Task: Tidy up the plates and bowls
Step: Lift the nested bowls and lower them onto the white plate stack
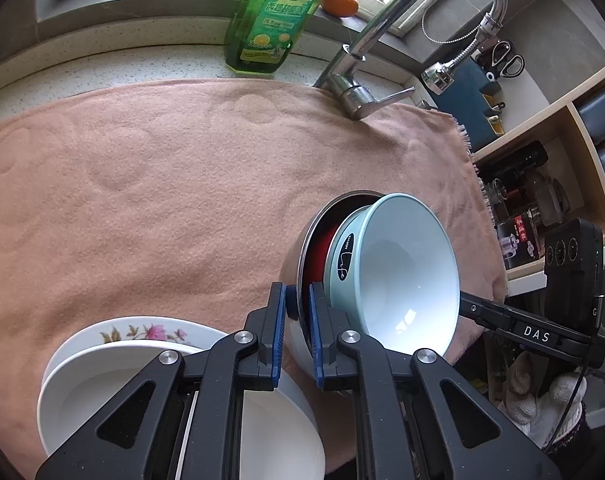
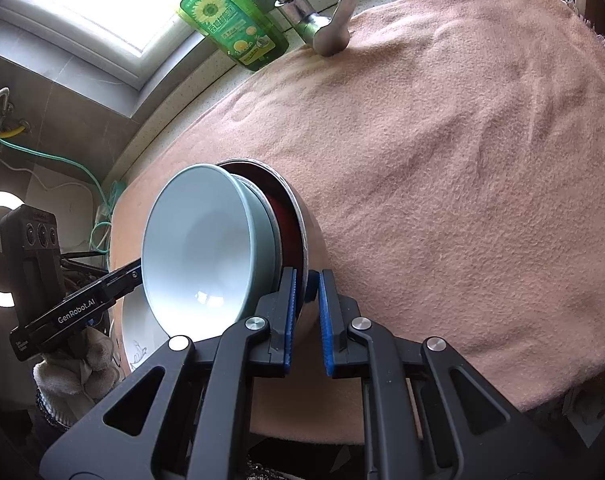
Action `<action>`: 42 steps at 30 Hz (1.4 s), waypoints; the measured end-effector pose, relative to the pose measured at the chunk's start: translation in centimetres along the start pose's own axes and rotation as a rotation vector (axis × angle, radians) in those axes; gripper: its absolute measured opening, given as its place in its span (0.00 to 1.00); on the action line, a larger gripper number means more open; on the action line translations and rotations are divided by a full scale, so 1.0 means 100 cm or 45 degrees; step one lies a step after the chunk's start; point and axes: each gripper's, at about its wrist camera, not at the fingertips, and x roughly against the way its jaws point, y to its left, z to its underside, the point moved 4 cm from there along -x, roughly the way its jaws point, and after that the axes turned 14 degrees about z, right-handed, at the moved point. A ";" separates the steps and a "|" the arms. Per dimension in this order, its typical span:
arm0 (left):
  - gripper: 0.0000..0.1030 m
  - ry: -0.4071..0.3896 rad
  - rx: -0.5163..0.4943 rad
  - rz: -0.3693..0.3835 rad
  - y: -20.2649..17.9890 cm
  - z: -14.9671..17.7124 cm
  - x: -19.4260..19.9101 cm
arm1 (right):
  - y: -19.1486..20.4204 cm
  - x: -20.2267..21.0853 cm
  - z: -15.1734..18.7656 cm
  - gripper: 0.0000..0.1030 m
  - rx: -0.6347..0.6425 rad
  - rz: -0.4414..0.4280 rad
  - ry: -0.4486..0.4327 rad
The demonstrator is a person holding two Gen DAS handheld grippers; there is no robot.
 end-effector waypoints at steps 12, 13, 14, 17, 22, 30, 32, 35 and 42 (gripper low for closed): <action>0.09 -0.051 -0.011 0.026 -0.013 -0.005 0.022 | 0.011 0.031 -0.004 0.11 0.041 0.007 -0.054; 0.09 -0.058 -0.011 0.026 -0.013 -0.005 0.026 | 0.014 0.035 -0.004 0.11 0.048 0.004 -0.059; 0.09 -0.066 -0.013 0.027 -0.014 -0.005 0.030 | 0.017 0.038 -0.004 0.11 0.056 0.003 -0.065; 0.09 -0.097 -0.017 0.025 -0.015 -0.004 0.043 | 0.026 0.048 -0.004 0.11 0.081 -0.009 -0.080; 0.09 -0.150 -0.001 0.010 -0.011 0.001 0.065 | 0.050 0.059 0.000 0.11 0.139 -0.028 -0.096; 0.08 -0.215 0.062 -0.020 0.008 0.020 0.099 | 0.088 0.060 0.017 0.12 0.230 -0.077 -0.077; 0.08 -0.228 0.083 -0.027 0.014 0.026 0.106 | 0.098 0.059 0.021 0.12 0.256 -0.084 -0.069; 0.08 -0.238 0.111 -0.040 0.023 0.037 0.115 | 0.110 0.056 0.030 0.12 0.291 -0.095 -0.050; 0.08 -0.256 0.175 -0.072 0.042 0.059 0.130 | 0.132 0.042 0.046 0.12 0.348 -0.111 0.004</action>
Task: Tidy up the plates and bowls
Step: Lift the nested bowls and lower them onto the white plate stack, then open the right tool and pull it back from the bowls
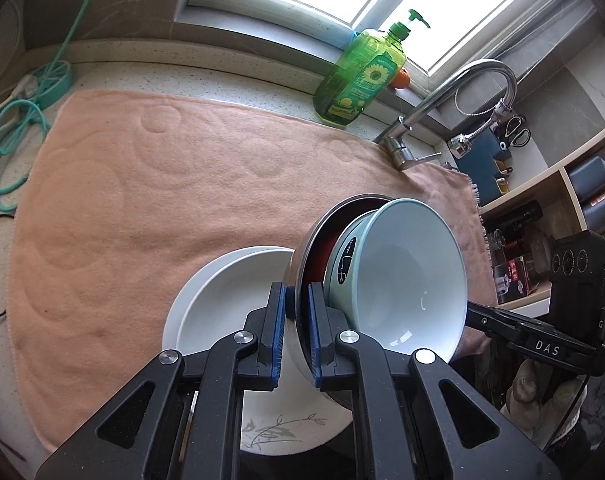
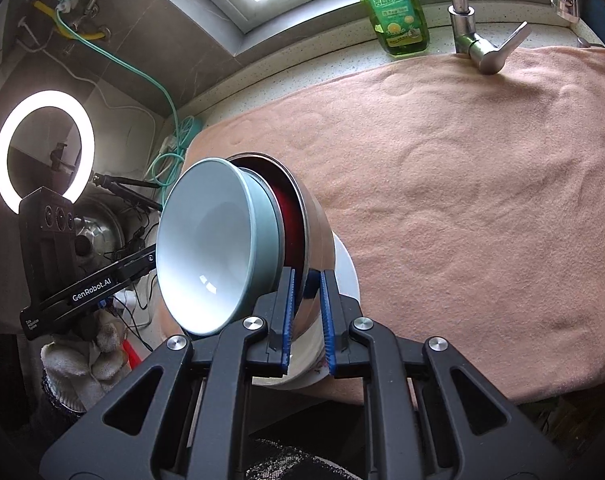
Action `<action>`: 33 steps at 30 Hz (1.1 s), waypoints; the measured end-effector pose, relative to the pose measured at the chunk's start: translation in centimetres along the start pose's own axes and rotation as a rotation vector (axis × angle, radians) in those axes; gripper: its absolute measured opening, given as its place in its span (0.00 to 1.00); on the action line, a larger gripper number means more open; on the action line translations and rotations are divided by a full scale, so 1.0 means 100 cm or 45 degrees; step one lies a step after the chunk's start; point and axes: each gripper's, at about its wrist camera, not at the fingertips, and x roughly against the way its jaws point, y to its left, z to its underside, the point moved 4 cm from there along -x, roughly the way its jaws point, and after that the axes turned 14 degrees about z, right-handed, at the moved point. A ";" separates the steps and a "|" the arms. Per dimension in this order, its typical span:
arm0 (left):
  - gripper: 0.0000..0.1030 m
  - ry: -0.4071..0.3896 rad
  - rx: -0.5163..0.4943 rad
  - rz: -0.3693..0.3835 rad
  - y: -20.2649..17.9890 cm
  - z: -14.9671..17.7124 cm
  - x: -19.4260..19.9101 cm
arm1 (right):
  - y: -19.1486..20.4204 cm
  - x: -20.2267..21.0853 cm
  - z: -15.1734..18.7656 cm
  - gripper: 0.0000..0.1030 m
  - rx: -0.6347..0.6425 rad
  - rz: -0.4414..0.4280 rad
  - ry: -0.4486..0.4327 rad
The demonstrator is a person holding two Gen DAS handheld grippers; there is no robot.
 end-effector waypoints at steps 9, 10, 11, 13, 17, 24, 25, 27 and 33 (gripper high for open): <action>0.08 -0.005 0.064 -0.026 0.021 0.019 0.011 | 0.019 -0.017 0.013 0.12 0.039 -0.007 0.054; 0.08 -0.007 0.067 -0.028 0.022 0.020 0.012 | 0.021 -0.017 0.014 0.12 0.043 -0.006 0.056; 0.08 -0.009 0.070 -0.029 0.023 0.022 0.013 | 0.022 -0.018 0.015 0.12 0.046 -0.004 0.058; 0.08 -0.012 0.080 -0.028 0.026 0.024 0.015 | 0.024 -0.019 0.017 0.12 0.050 -0.005 0.063; 0.08 -0.008 0.097 -0.033 0.031 0.029 0.015 | 0.029 -0.022 0.020 0.12 0.059 0.002 0.070; 0.08 -0.006 0.109 -0.044 0.036 0.032 0.015 | 0.031 -0.031 0.022 0.12 0.058 0.003 0.095; 0.08 -0.006 0.108 -0.047 0.036 0.032 0.015 | 0.031 -0.033 0.023 0.12 0.058 0.003 0.098; 0.08 -0.005 0.107 -0.052 0.036 0.033 0.014 | 0.032 -0.034 0.023 0.12 0.058 0.003 0.102; 0.08 -0.008 0.103 -0.053 0.036 0.033 0.015 | 0.033 -0.035 0.025 0.12 0.065 0.009 0.099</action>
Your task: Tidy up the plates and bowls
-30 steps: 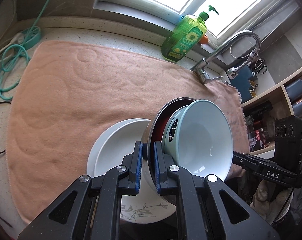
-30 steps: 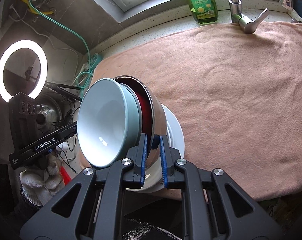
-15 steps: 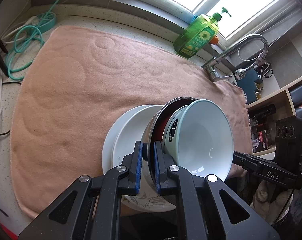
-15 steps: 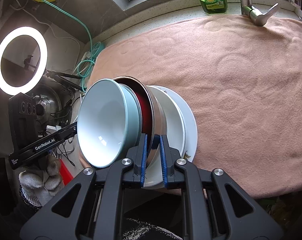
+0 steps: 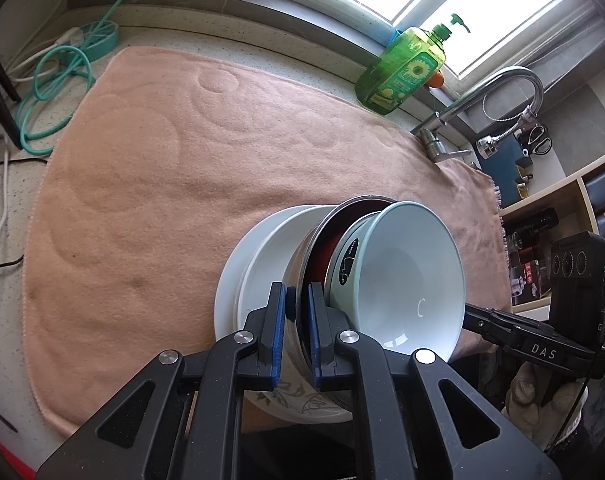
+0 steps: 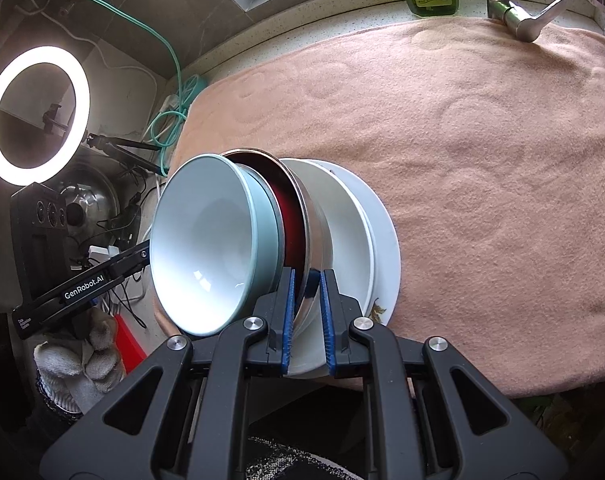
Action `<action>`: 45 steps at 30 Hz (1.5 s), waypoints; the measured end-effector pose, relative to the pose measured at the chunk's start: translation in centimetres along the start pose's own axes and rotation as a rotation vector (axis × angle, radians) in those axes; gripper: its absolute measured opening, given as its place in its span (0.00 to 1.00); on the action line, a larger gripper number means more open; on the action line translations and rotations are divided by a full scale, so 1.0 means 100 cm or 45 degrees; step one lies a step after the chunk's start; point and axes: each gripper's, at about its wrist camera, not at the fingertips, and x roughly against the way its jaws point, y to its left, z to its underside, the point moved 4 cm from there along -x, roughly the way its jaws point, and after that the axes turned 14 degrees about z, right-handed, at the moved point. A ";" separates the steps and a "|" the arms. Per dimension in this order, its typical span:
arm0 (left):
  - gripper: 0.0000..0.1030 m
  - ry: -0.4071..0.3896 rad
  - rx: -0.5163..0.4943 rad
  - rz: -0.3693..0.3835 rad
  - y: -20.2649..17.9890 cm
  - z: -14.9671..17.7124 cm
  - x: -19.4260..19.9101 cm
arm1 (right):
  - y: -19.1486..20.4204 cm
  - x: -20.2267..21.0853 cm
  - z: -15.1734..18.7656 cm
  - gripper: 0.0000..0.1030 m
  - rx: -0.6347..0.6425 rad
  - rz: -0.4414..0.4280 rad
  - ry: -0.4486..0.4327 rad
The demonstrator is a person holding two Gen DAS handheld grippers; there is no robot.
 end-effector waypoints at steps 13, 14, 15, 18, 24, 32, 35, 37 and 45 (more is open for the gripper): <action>0.15 -0.028 -0.006 -0.022 0.003 0.002 0.005 | 0.005 0.014 -0.002 0.14 0.085 0.084 -0.095; 0.16 -0.029 -0.008 -0.023 0.003 0.003 0.006 | 0.004 0.015 -0.002 0.15 0.081 0.081 -0.099; 0.15 -0.033 -0.016 -0.026 0.003 0.003 0.007 | 0.002 0.017 -0.002 0.16 0.078 0.081 -0.105; 0.16 -0.052 -0.066 -0.053 -0.002 0.002 0.012 | 0.000 0.024 -0.002 0.25 0.091 0.119 -0.152; 0.16 -0.117 -0.138 -0.117 -0.005 0.002 0.026 | 0.001 0.041 0.000 0.40 0.139 0.205 -0.254; 0.47 -0.158 -0.283 -0.170 -0.020 0.018 0.033 | 0.011 0.058 0.005 0.65 0.229 0.330 -0.392; 0.53 -0.170 -0.302 -0.170 -0.023 0.025 0.035 | 0.016 0.063 0.009 0.68 0.259 0.370 -0.437; 0.54 -0.178 -0.305 -0.176 -0.025 0.029 0.037 | 0.019 0.066 0.011 0.73 0.278 0.395 -0.464; 0.54 -0.182 -0.367 -0.200 -0.036 0.040 0.039 | 0.027 0.068 0.020 0.81 0.272 0.403 -0.514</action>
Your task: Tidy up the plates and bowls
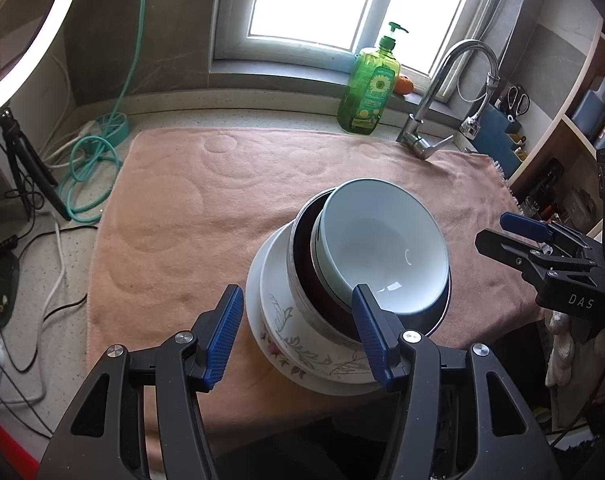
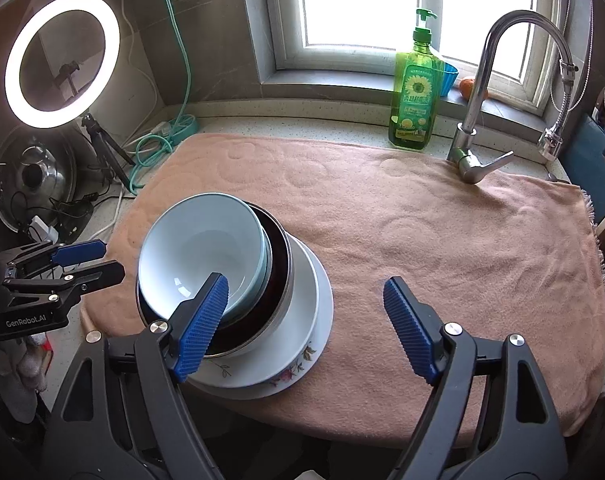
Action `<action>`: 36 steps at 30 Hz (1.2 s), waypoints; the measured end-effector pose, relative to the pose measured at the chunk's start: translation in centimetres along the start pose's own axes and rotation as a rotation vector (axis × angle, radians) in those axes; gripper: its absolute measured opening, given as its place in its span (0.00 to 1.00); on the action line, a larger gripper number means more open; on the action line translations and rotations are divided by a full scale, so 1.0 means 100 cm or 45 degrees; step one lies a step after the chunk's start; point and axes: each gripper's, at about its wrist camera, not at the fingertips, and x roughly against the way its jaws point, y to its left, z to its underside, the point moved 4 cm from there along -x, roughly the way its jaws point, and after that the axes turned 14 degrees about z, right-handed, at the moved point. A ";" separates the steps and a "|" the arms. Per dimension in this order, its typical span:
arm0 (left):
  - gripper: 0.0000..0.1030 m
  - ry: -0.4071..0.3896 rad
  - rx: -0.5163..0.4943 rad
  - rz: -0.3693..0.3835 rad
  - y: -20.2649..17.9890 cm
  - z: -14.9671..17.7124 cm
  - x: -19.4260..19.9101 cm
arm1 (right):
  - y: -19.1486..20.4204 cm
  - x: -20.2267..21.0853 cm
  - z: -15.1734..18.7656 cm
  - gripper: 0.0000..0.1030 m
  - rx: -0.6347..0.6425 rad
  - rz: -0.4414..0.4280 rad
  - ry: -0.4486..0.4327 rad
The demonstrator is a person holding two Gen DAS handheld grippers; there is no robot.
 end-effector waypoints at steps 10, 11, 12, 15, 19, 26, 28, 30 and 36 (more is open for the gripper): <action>0.54 -0.015 -0.016 -0.059 0.002 -0.006 0.000 | -0.006 0.000 -0.005 0.81 -0.055 0.008 -0.005; 0.54 -0.012 -0.018 -0.062 0.002 -0.006 -0.001 | -0.006 0.000 -0.006 0.81 -0.053 0.012 -0.008; 0.54 -0.009 -0.019 -0.064 0.001 -0.006 -0.001 | -0.006 0.000 -0.007 0.81 -0.052 0.014 -0.011; 0.54 -0.010 -0.022 -0.071 0.002 -0.007 -0.003 | -0.006 0.000 -0.009 0.81 -0.053 0.017 -0.014; 0.55 -0.013 -0.024 -0.070 0.002 -0.009 -0.003 | -0.005 -0.001 -0.010 0.81 -0.043 0.023 -0.016; 0.55 0.008 -0.016 -0.054 0.001 -0.008 -0.007 | -0.008 -0.002 -0.008 0.81 -0.052 0.031 -0.008; 0.54 0.009 -0.022 -0.055 0.000 -0.008 -0.008 | -0.008 -0.002 -0.007 0.81 -0.049 0.037 -0.006; 0.54 0.007 -0.026 -0.054 -0.001 -0.008 -0.008 | -0.008 -0.001 -0.007 0.81 -0.044 0.043 -0.007; 0.54 0.008 -0.026 -0.050 0.000 -0.009 -0.007 | -0.008 0.000 -0.007 0.81 -0.042 0.047 -0.008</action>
